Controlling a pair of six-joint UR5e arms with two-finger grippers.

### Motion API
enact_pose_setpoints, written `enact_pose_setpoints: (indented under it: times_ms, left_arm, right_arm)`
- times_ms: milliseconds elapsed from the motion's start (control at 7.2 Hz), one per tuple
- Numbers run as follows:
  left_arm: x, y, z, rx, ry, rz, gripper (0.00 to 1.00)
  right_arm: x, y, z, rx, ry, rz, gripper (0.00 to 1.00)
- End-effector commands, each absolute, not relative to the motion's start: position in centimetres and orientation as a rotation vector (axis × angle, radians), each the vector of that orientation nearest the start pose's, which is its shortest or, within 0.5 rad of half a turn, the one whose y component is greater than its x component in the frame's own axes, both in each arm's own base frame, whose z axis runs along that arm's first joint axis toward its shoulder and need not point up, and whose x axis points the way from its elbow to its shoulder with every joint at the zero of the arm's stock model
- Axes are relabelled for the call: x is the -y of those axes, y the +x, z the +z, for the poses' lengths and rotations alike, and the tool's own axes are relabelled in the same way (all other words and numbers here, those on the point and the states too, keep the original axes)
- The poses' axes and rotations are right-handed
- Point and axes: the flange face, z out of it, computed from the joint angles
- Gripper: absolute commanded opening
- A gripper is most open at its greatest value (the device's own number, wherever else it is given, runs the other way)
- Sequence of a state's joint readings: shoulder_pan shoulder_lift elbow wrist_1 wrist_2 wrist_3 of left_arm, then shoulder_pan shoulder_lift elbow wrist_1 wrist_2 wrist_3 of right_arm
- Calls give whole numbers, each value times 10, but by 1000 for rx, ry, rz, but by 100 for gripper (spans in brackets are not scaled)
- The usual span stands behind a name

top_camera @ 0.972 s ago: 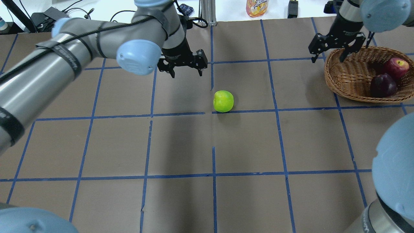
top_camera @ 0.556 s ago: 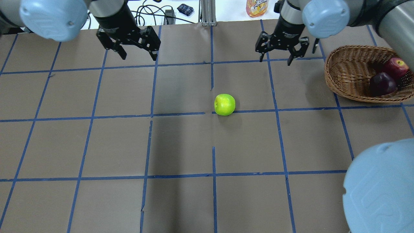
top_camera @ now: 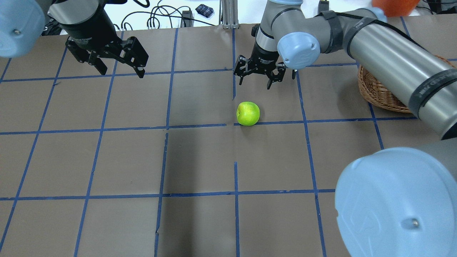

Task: Put all apples into basket
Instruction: 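Release the green apple and withdraw the left gripper while the right grasps the green apple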

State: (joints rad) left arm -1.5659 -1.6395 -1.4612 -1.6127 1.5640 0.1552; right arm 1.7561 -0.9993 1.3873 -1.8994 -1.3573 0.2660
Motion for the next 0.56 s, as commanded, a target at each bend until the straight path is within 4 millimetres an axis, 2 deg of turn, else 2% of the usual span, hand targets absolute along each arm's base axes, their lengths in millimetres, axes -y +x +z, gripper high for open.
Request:
enact_pose_setpoints:
  times_ms: [0,417]
  left_arm:
    - [507,-125,511,-3148,119,19,100]
    - [508,-120,510,-3132,137,22,100]
  right_arm:
    - [635,288,237,-2950,99,228,100]
    - [629,291,228,-2951,99,272,100]
